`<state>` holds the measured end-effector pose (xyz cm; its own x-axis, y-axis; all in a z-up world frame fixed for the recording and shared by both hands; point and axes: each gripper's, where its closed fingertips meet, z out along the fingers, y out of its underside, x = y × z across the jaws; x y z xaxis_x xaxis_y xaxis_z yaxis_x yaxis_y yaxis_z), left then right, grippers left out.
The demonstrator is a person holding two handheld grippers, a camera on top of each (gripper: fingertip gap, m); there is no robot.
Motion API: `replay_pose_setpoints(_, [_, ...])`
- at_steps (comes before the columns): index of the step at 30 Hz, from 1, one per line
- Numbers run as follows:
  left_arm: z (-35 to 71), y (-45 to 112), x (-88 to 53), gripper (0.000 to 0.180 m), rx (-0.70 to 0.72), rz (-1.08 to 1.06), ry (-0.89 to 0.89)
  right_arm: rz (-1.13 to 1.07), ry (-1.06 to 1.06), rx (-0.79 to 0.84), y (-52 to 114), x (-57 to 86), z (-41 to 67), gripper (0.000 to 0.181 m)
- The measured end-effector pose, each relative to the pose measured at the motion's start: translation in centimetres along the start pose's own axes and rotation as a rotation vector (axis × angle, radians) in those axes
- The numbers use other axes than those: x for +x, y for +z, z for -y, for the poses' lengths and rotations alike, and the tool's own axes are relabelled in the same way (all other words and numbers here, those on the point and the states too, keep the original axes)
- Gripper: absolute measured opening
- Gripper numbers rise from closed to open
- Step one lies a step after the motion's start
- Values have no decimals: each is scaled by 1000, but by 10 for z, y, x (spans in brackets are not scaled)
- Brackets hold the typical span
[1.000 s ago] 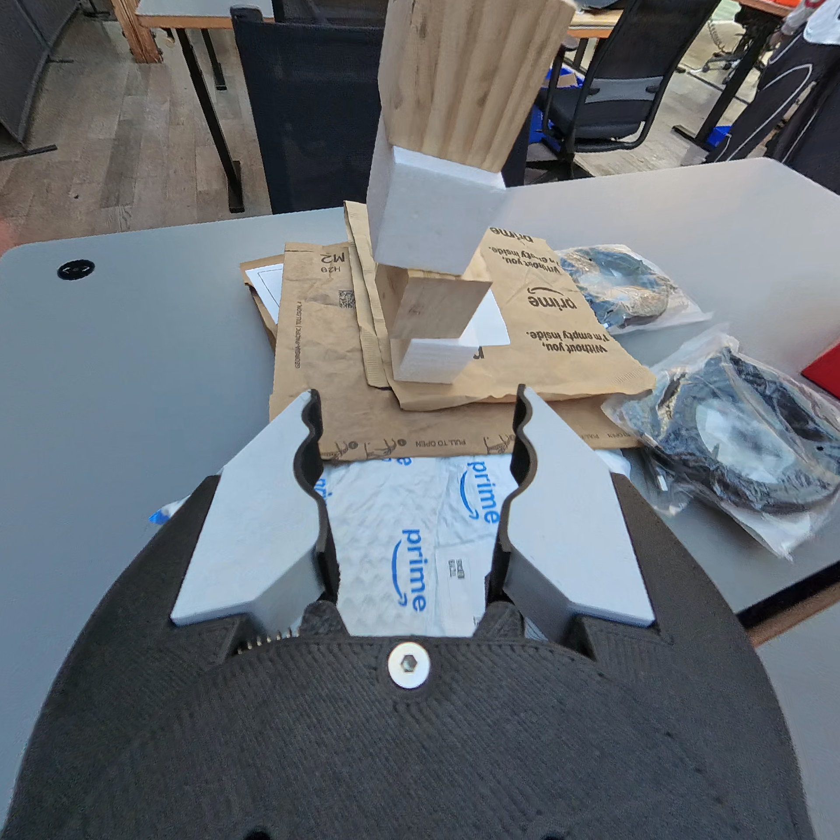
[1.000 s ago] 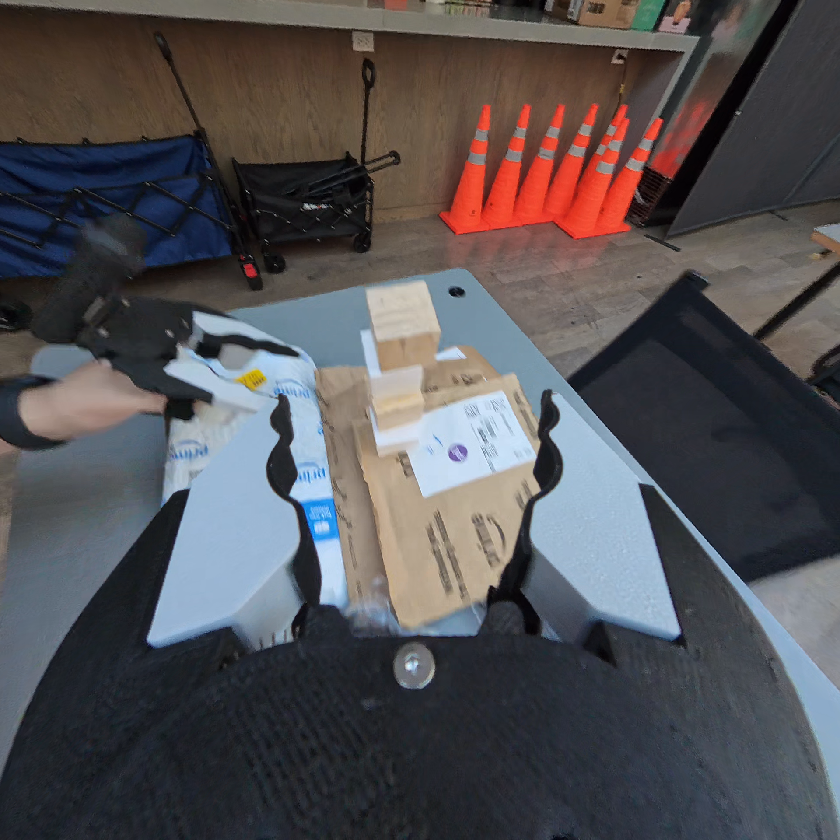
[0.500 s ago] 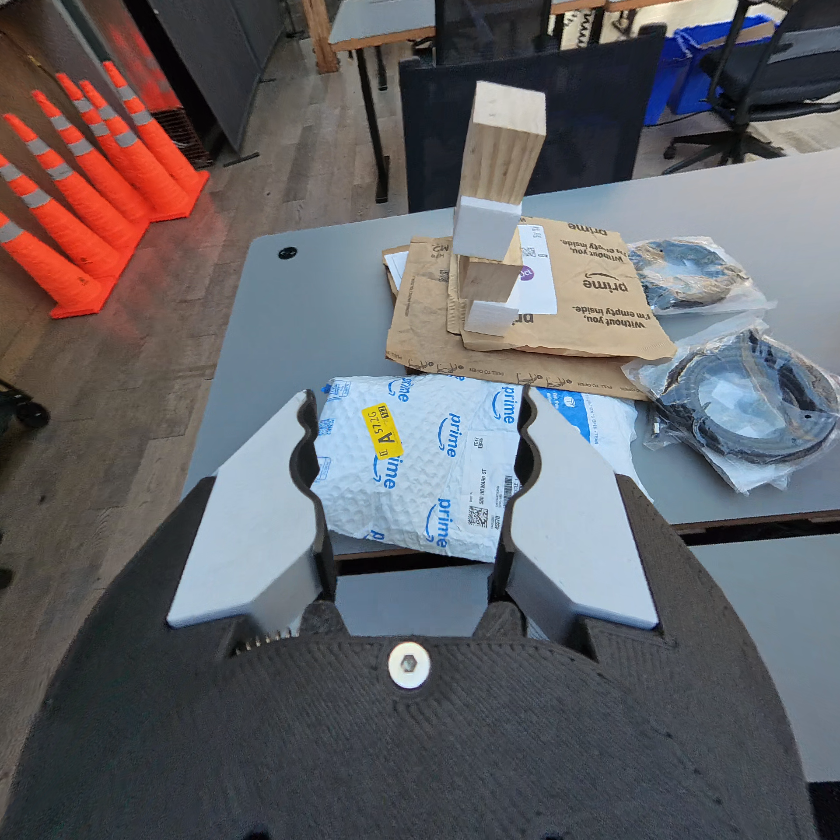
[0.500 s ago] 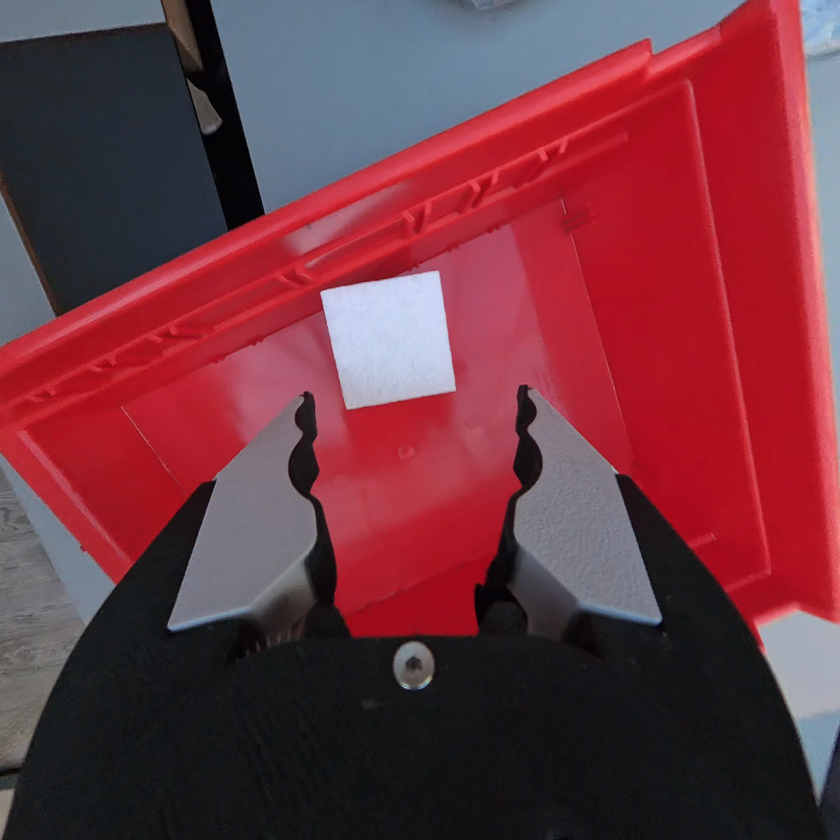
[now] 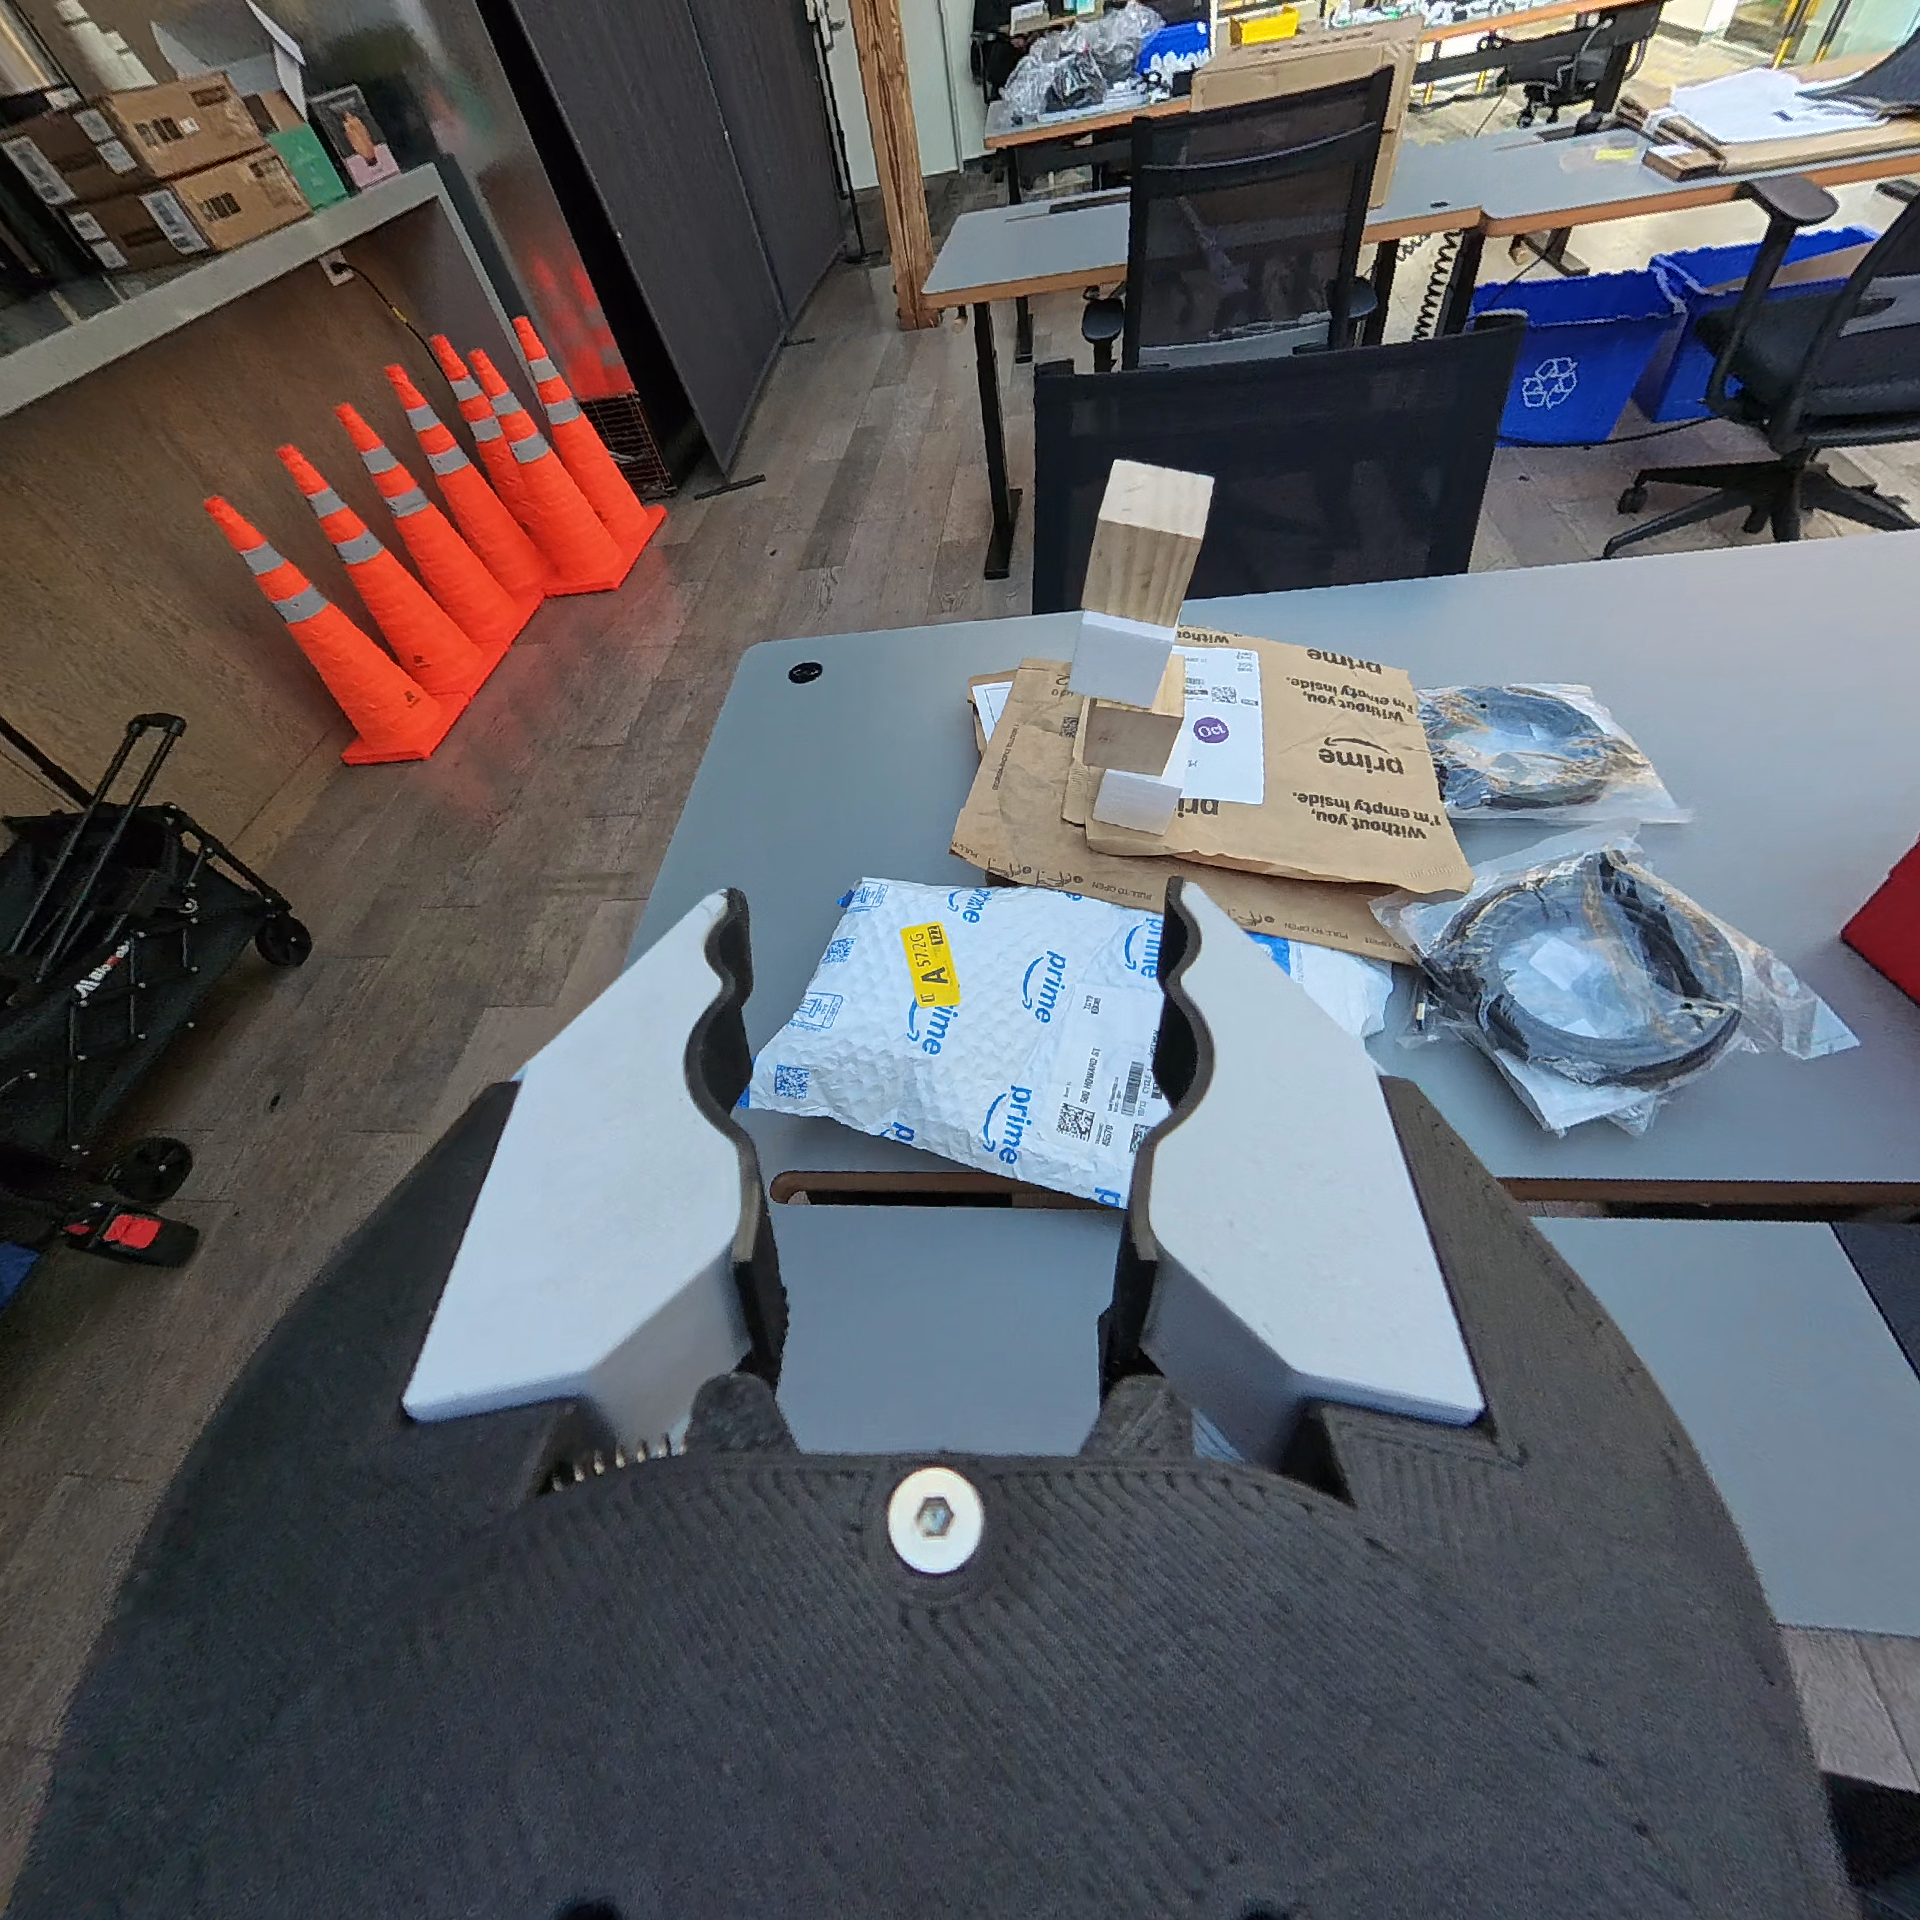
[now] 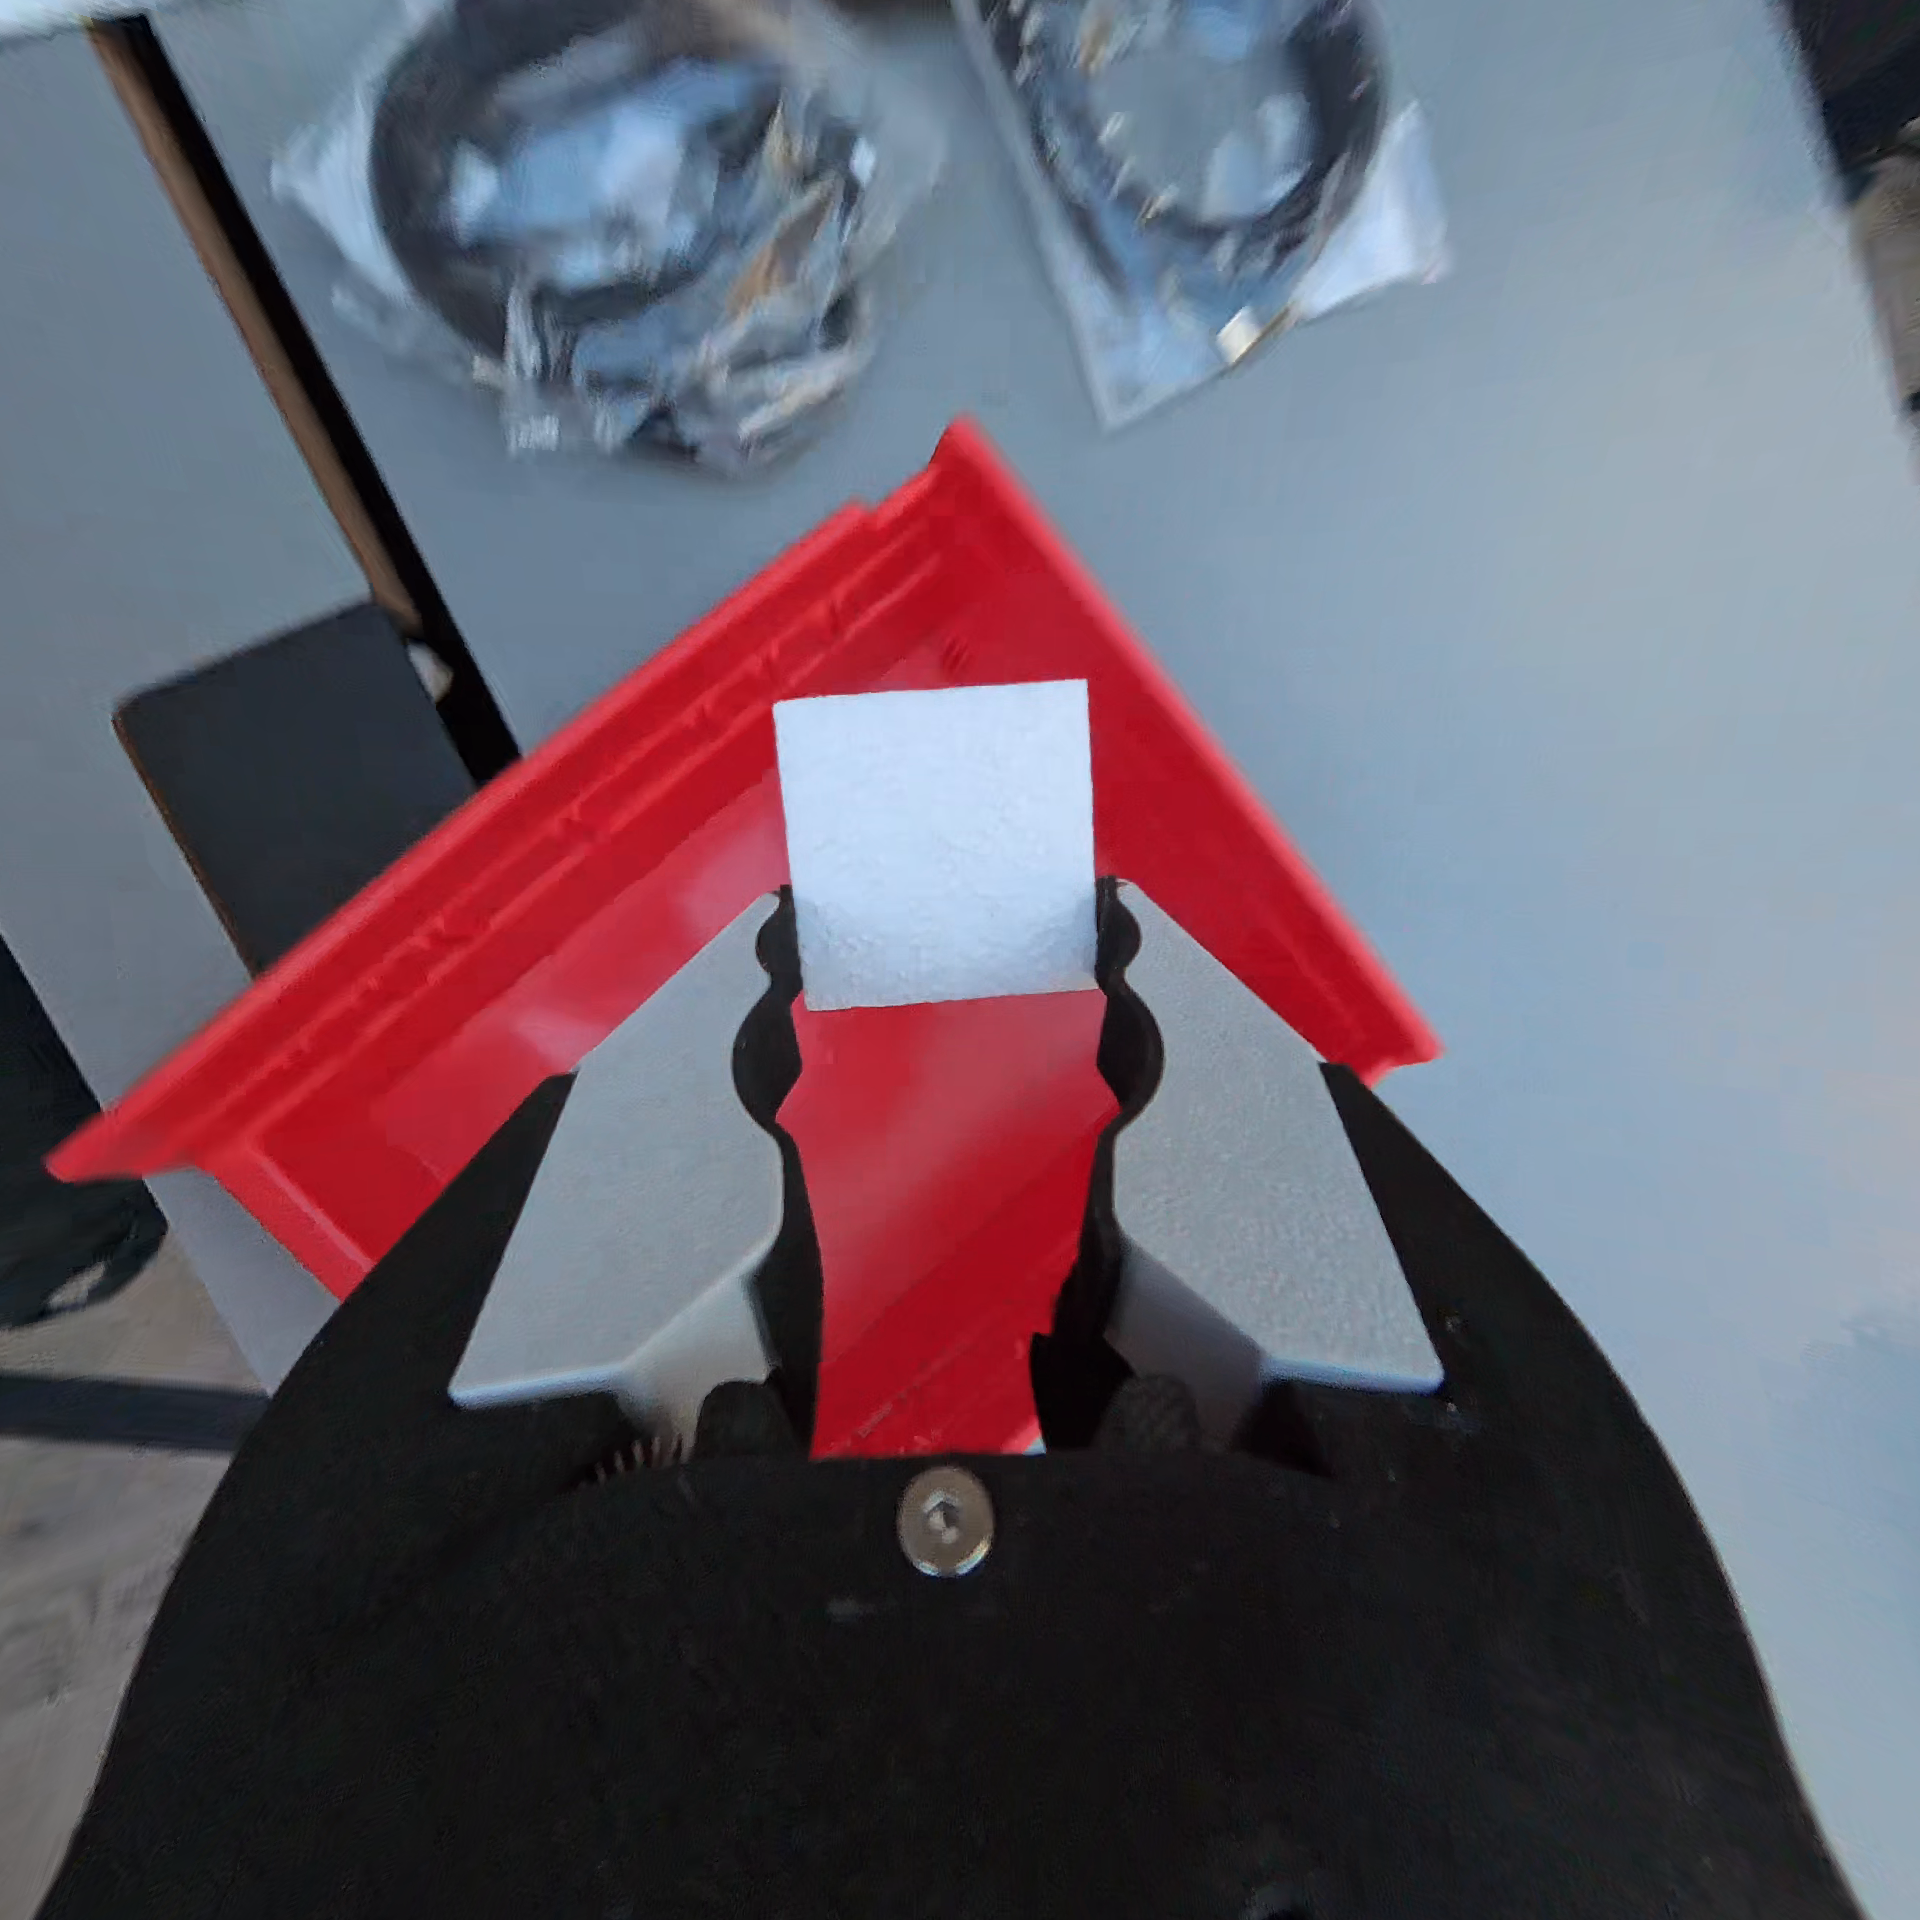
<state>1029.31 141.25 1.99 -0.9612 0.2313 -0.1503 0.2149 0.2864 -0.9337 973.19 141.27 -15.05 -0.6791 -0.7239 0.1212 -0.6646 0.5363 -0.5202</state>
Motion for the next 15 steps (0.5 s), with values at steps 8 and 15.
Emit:
replay_pose_setpoints(8, [-29,20,-37,79,-68,-169,-44,133,126,349,-39,-55,294,55])
replay_pose_setpoints(15, [-70,52,-104,84,-134,-353,-18,99,108,210,53,-86,460,56])
